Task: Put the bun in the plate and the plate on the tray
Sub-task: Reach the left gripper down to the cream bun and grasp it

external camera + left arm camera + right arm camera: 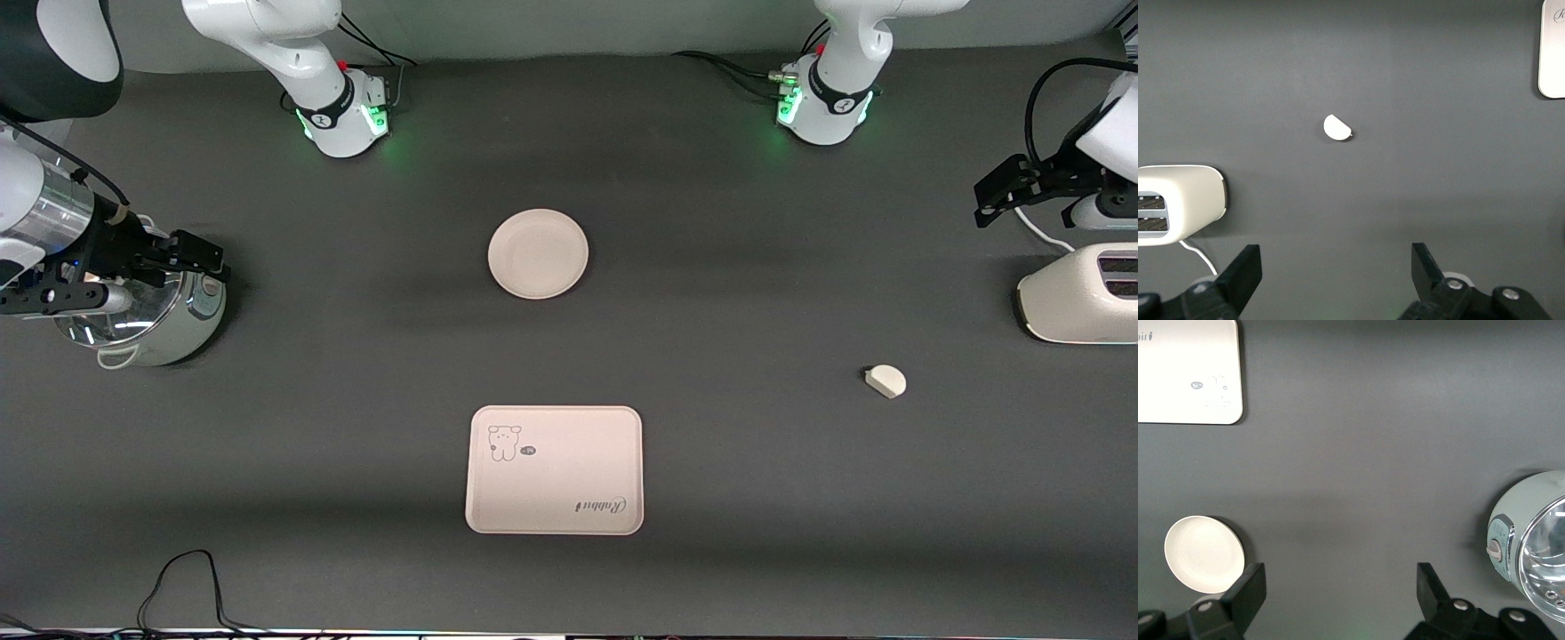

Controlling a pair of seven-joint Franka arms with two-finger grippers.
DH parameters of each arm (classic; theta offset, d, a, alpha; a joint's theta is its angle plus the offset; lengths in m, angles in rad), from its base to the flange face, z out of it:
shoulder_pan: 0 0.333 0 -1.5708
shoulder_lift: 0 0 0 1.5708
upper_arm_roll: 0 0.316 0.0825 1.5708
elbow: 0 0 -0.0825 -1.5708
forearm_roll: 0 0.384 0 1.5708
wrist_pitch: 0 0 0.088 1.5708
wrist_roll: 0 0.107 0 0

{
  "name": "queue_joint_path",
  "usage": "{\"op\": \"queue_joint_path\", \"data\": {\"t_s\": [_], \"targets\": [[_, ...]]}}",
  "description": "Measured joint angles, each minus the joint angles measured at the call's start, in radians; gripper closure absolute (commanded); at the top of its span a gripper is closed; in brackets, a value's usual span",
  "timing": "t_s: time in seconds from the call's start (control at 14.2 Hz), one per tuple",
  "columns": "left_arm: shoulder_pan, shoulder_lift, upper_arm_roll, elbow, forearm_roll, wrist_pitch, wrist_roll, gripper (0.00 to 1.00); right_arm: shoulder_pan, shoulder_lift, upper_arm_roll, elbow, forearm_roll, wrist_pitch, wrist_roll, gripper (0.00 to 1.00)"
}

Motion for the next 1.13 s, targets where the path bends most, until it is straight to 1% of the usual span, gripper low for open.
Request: {"op": "queue_joint_path", "data": {"t_s": [0.35,0.56,0.7,0.99,1.13], "targets": [[0.000,0.015,0.003,0.007,0.000,0.000,0.000,0.00,0.000,-0.004,0.000,0.007,0.002,0.000,0.000,0.00],[0.000,0.060,0.002,0.013,0.012,0.000,0.001,0.00,0.005,-0.004,0.002,0.007,0.003,0.000,0.000,0.00],[0.000,0.129,0.002,0.011,0.038,0.016,0.001,0.00,0.015,-0.004,0.003,0.008,0.003,0.000,0.000,0.00],[0.000,0.310,0.002,-0.015,0.087,0.194,0.000,0.00,0.018,-0.005,0.004,0.009,0.003,0.001,0.000,0.00],[0.002,0.381,0.004,-0.041,0.091,0.279,-0.001,0.00,0.017,-0.005,0.004,0.010,0.003,0.006,0.000,0.00]]}}
